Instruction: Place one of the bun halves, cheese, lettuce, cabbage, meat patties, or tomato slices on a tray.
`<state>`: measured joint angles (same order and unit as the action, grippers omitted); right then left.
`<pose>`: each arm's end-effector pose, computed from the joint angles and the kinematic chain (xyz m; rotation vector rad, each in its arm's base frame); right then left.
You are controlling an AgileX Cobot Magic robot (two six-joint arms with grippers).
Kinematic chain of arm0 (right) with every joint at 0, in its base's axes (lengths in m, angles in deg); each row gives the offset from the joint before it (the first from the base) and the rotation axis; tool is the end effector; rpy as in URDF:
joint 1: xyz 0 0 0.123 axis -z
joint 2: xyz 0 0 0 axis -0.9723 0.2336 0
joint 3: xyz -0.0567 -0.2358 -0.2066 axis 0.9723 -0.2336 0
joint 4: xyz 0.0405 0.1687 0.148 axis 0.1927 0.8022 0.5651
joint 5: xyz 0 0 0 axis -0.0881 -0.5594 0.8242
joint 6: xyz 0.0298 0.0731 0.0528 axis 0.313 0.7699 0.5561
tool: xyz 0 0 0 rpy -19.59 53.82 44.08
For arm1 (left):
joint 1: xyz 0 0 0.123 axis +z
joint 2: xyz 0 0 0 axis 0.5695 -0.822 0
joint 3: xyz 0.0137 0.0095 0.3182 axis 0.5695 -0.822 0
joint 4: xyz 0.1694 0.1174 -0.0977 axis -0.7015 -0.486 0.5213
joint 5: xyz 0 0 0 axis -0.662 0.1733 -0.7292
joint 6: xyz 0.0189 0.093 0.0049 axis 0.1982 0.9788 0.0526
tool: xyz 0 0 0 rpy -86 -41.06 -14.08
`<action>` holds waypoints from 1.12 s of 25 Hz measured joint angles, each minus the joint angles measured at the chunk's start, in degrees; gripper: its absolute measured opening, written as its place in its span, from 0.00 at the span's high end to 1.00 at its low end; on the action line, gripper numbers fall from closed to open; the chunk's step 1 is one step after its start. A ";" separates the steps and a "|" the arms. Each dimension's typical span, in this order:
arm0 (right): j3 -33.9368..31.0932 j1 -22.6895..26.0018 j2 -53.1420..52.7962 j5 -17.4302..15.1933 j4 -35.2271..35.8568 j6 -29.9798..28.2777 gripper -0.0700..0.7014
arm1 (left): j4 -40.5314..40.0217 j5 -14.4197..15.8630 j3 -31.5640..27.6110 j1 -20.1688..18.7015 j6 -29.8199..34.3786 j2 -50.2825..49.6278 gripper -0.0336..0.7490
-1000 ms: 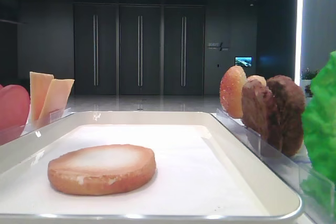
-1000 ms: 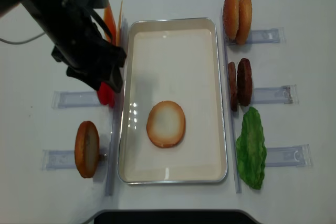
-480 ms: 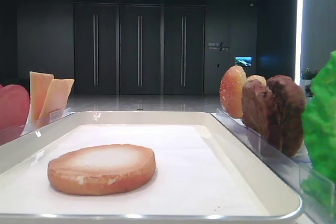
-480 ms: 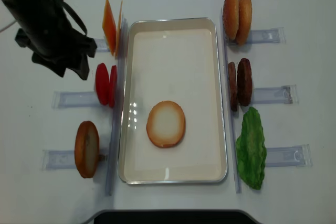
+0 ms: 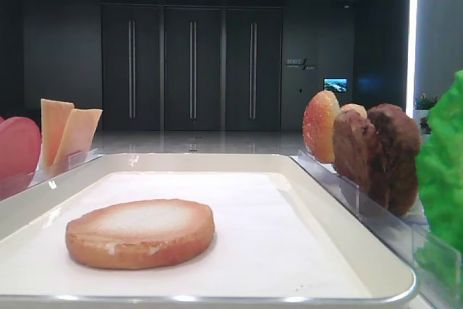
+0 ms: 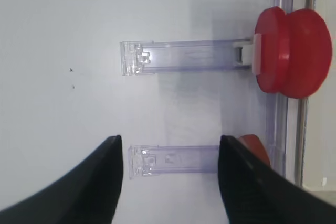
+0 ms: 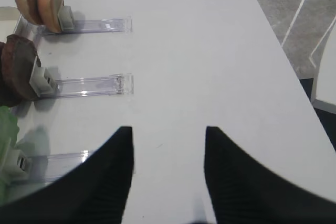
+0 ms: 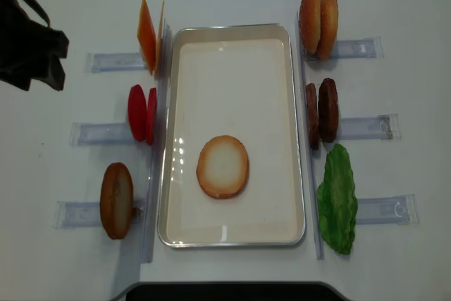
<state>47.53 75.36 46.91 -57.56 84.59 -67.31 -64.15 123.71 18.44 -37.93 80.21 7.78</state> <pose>-0.0622 -0.0054 0.2618 0.0117 2.0880 -0.0318 0.2264 -0.0042 0.3526 0.0103 2.8704 0.1101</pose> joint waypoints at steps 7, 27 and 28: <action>0.00 0.00 0.00 0.00 0.00 0.00 0.51 | 0.65 0.29 -14.08 0.00 0.11 17.68 0.40; 0.00 0.00 0.00 0.00 0.00 0.00 0.51 | 2.43 -0.05 -38.58 0.00 2.68 79.15 0.40; 0.00 0.00 0.00 0.00 0.00 0.00 0.51 | 2.43 -0.38 -38.71 0.00 2.68 79.15 0.40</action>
<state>47.53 75.36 46.91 -57.56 84.59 -67.31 -61.72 123.34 -20.27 -37.93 82.89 86.93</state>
